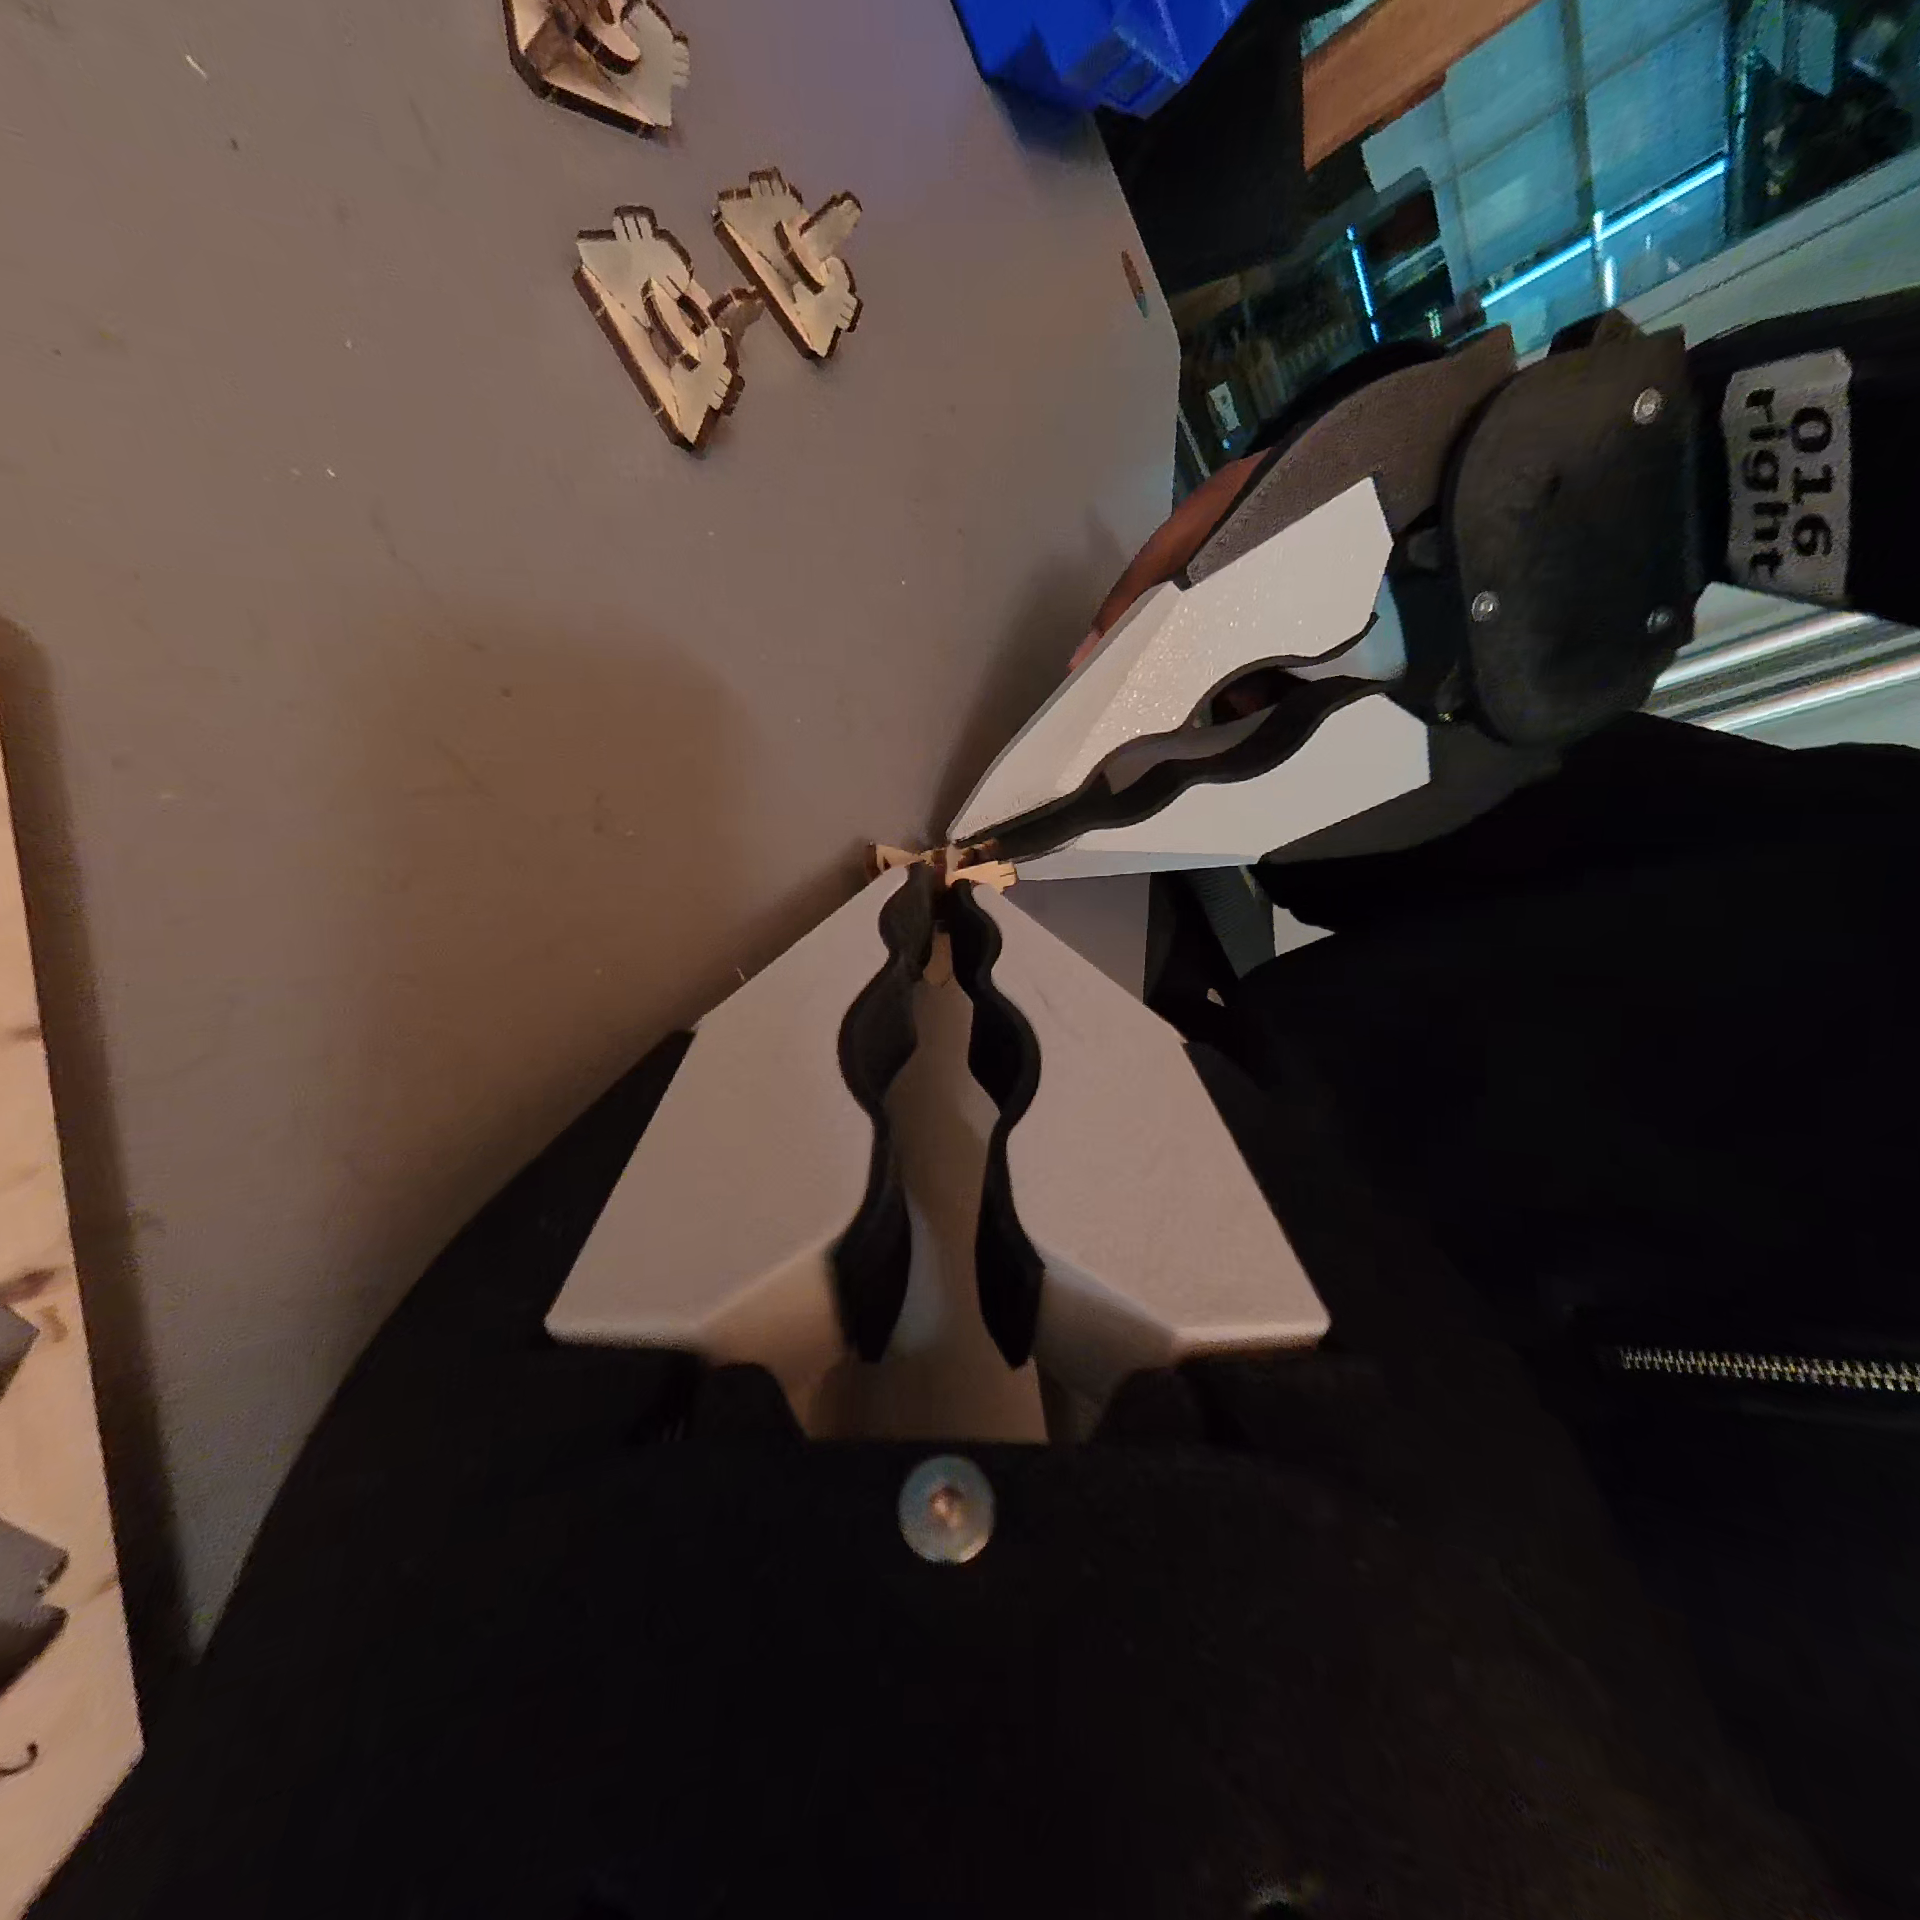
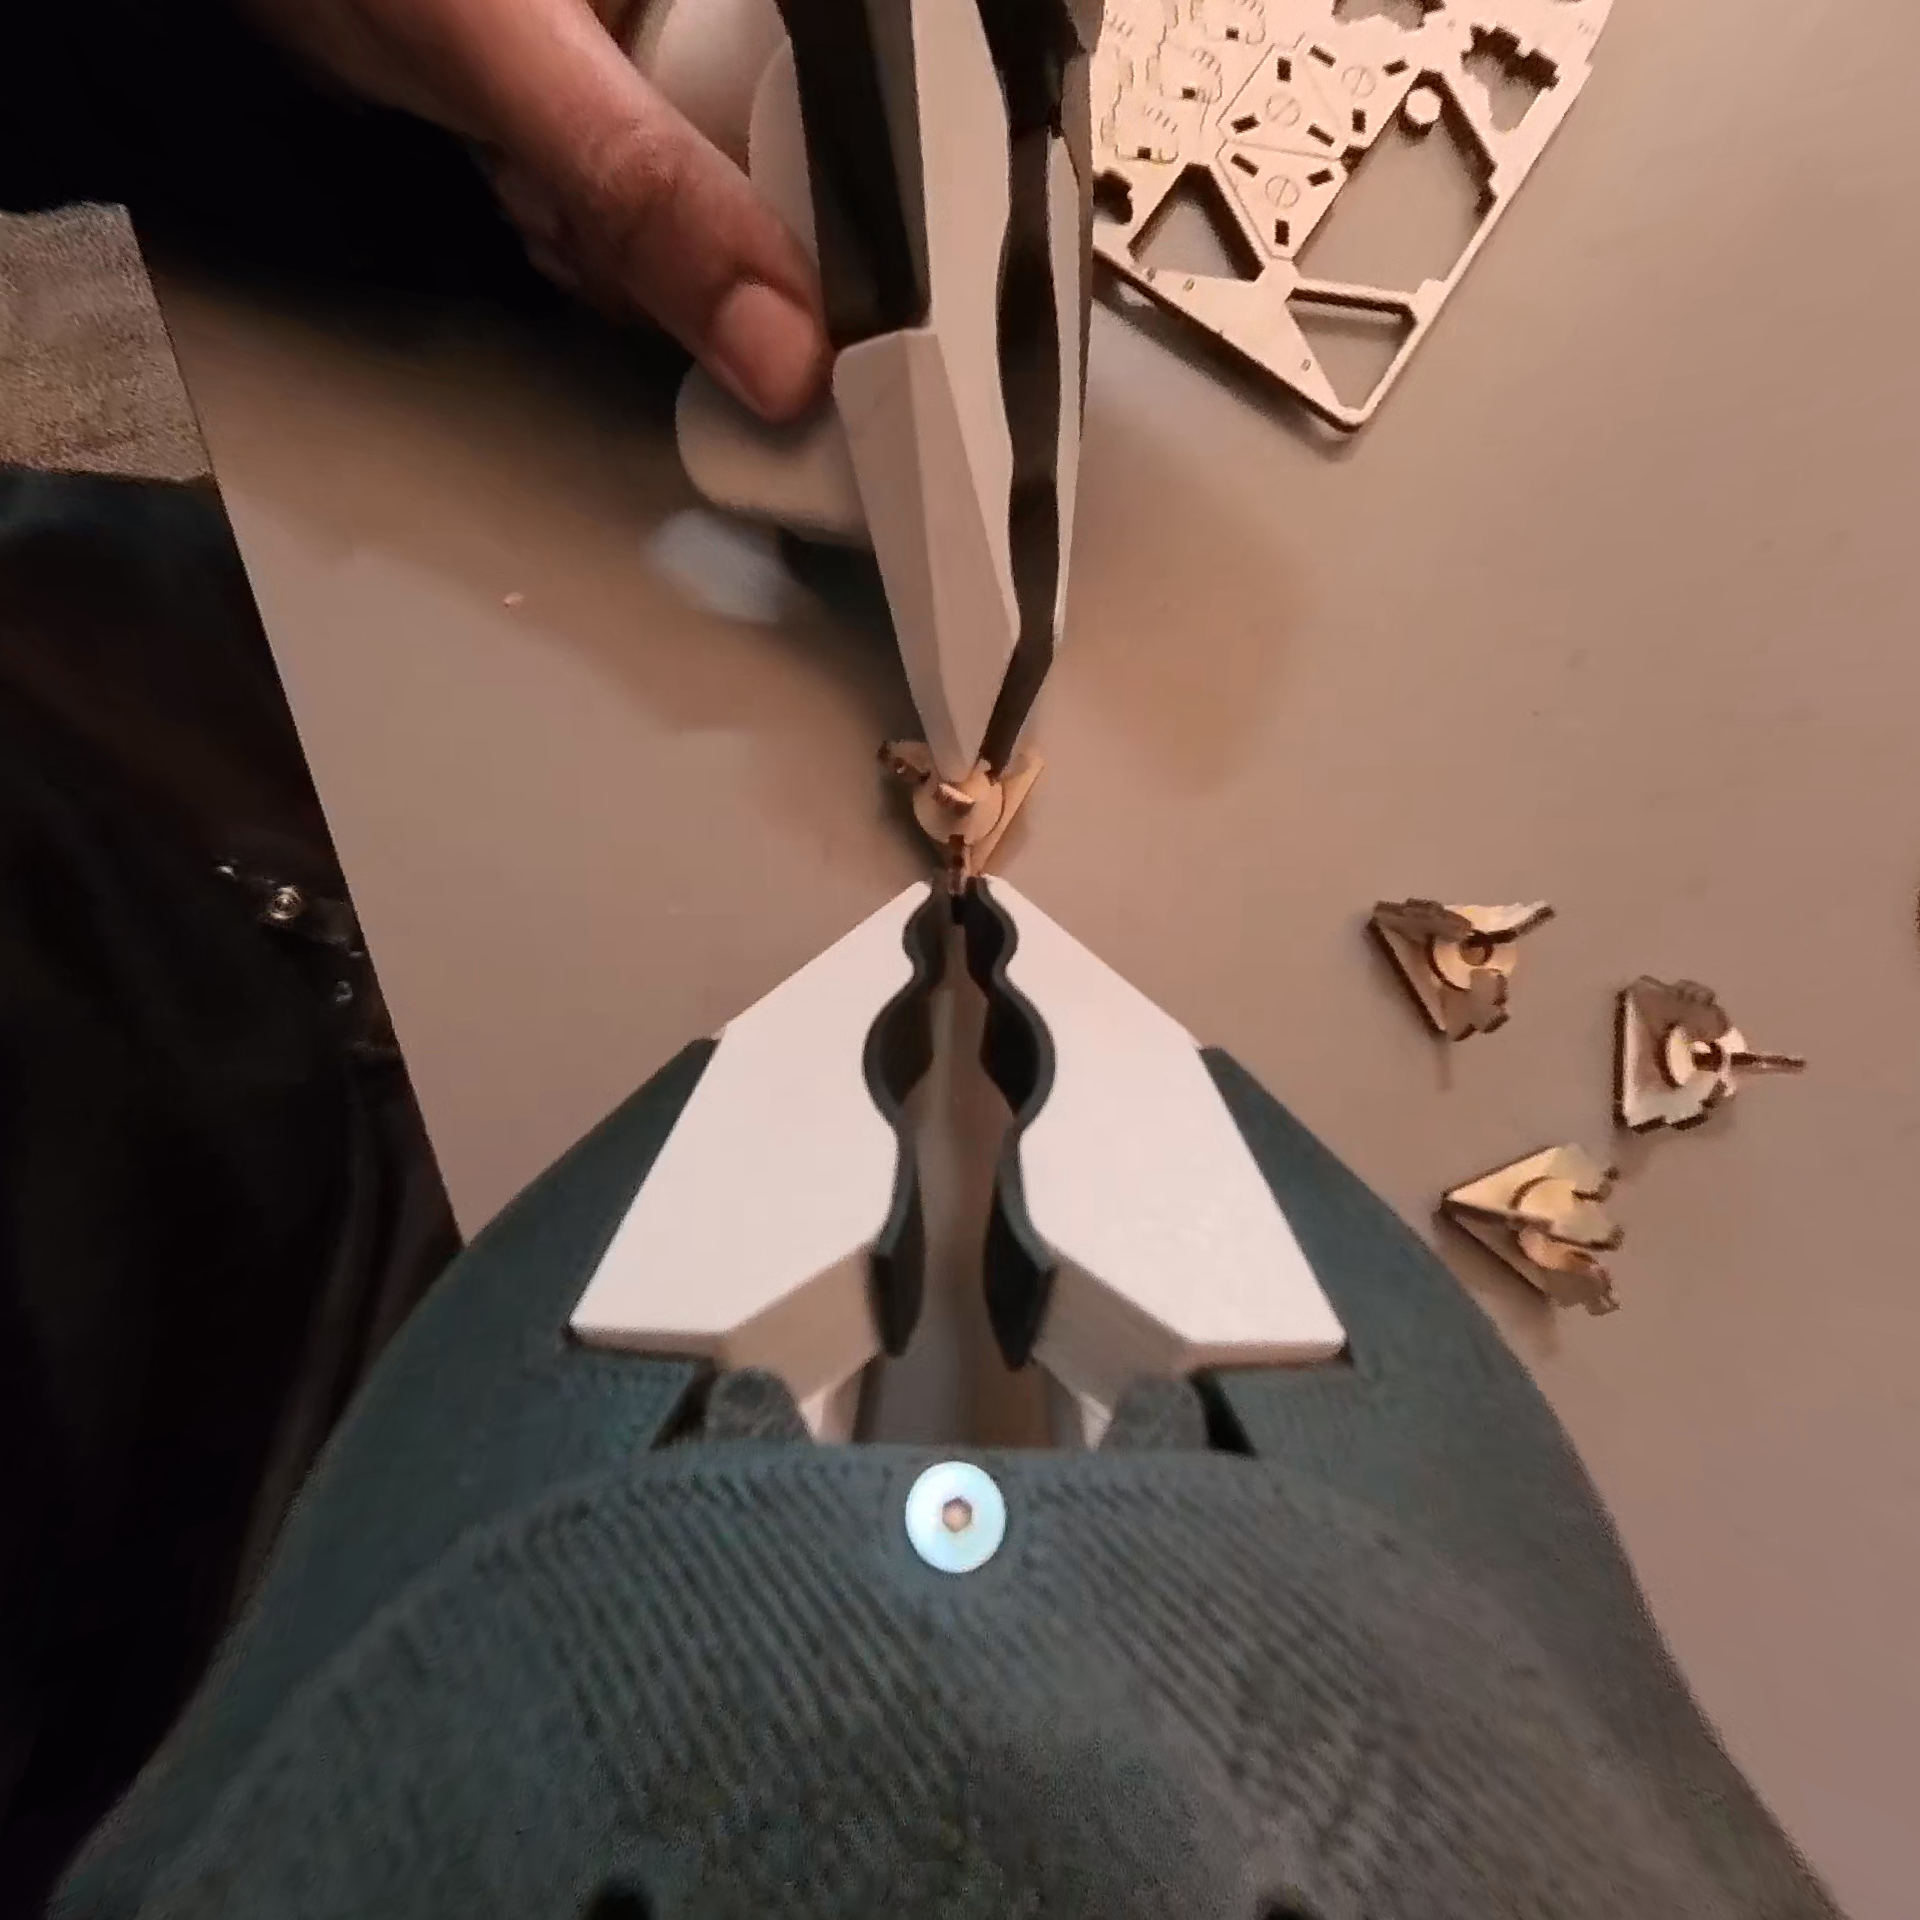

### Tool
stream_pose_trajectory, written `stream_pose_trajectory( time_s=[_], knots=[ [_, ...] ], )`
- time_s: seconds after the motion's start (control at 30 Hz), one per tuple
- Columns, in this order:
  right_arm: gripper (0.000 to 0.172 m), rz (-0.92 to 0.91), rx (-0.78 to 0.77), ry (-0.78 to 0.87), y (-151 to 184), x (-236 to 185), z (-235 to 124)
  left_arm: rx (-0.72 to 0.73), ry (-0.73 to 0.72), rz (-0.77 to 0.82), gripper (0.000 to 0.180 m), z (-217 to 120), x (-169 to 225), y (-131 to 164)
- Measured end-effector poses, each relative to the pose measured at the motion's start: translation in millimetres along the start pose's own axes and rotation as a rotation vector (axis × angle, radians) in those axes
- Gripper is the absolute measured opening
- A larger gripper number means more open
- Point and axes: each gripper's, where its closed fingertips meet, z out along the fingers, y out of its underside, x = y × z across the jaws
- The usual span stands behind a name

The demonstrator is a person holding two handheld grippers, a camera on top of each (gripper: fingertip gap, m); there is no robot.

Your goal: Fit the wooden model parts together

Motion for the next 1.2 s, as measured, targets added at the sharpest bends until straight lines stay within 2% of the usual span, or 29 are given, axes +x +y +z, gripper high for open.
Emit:
stream_pose_trajectory(
  time_s=[0.2, 0.53, 0.93, 1.2],
  knots=[
    [0.002, 0.12, -0.061, -0.09, -0.6, 0.6, 0.6, 0.003, -0.019, 0.006, 0.002, -0.4, -2.3, -0.8],
    [0.002, 0.332, -0.105, -0.432, -0.5, -0.9, -0.3, 0.011, -0.012, -0.001, 0.001, -0.1, -2.1, -2.2],
    [0.002, 0.324, -0.165, -0.372, -0.2, -1.5, 0.7, 0.002, 0.011, 0.004, 0.001, 0.3, 1.3, -0.7],
    [0.002, 0.203, -0.24, -0.253, -0.1, -0.2, 1.1, 0.012, -0.003, 0.011, 0.001, 0.0, 0.2, -1.6]
  ],
)
